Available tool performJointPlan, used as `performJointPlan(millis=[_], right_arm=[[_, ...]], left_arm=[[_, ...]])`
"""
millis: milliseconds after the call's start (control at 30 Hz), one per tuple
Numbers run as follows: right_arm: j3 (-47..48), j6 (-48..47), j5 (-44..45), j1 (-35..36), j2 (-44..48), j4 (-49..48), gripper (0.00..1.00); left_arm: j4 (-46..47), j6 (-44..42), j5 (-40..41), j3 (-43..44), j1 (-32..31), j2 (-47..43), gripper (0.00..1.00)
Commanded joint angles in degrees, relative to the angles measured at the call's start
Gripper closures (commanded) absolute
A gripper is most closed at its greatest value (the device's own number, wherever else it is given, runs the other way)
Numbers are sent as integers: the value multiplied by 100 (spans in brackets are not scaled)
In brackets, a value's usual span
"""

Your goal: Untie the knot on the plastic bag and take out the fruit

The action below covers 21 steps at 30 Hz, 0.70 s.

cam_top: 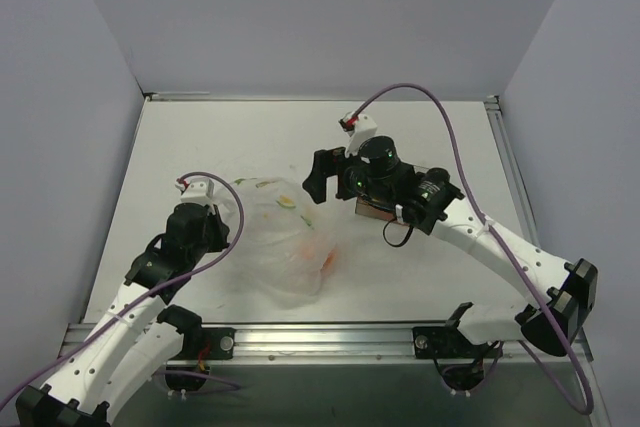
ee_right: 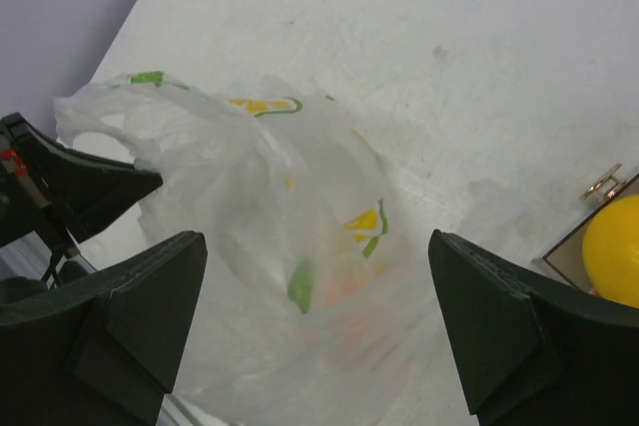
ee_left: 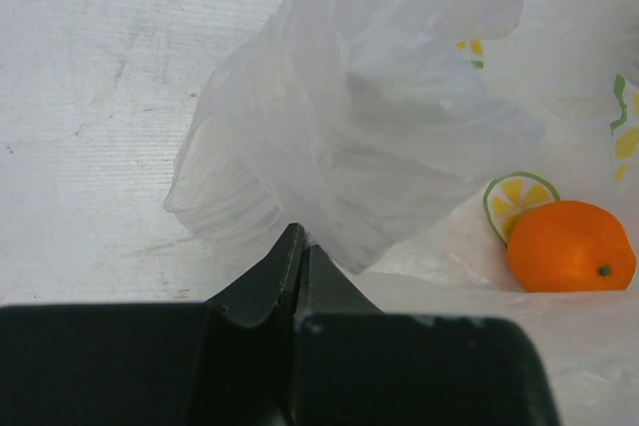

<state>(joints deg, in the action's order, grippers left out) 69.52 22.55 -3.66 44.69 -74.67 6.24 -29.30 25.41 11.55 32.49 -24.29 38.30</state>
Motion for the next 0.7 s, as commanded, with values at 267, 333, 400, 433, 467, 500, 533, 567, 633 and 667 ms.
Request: performJointPlan(millis=[267, 333, 400, 433, 467, 500, 533, 567, 633, 667], right_arm=[[-842, 1873, 1087, 998, -3, 1107, 0], [-1062, 2200, 1043, 1024, -100, 1108, 0], [-1317, 2543, 1017, 1033, -266, 1081, 0], [-1379, 2588, 990, 1025, -337, 1038, 0], [-1475, 2623, 921, 1025, -389, 985, 0], [-1511, 2623, 850, 1007, -529, 802, 0], [-1537, 2632, 719, 1016, -592, 722, 0], [-1555, 2623, 657, 990, -670, 642, 1], [-1590, 2545, 525, 972, -899, 352, 3], [-1582, 2501, 411, 963, -987, 282, 6]], left_arm=[[311, 8, -223, 20, -14, -7, 100], [311, 8, -250, 29, -14, 10, 100], [319, 8, -294, 20, -23, 19, 100], [311, 8, -303, 20, -23, 19, 100], [311, 17, -311, 12, -23, 28, 100], [311, 17, -320, 12, -23, 37, 100], [311, 17, -338, 12, -23, 45, 100], [311, 17, -346, 12, -23, 89, 100], [319, 17, -434, 12, -23, 133, 100], [337, 17, -469, 12, -23, 194, 100]])
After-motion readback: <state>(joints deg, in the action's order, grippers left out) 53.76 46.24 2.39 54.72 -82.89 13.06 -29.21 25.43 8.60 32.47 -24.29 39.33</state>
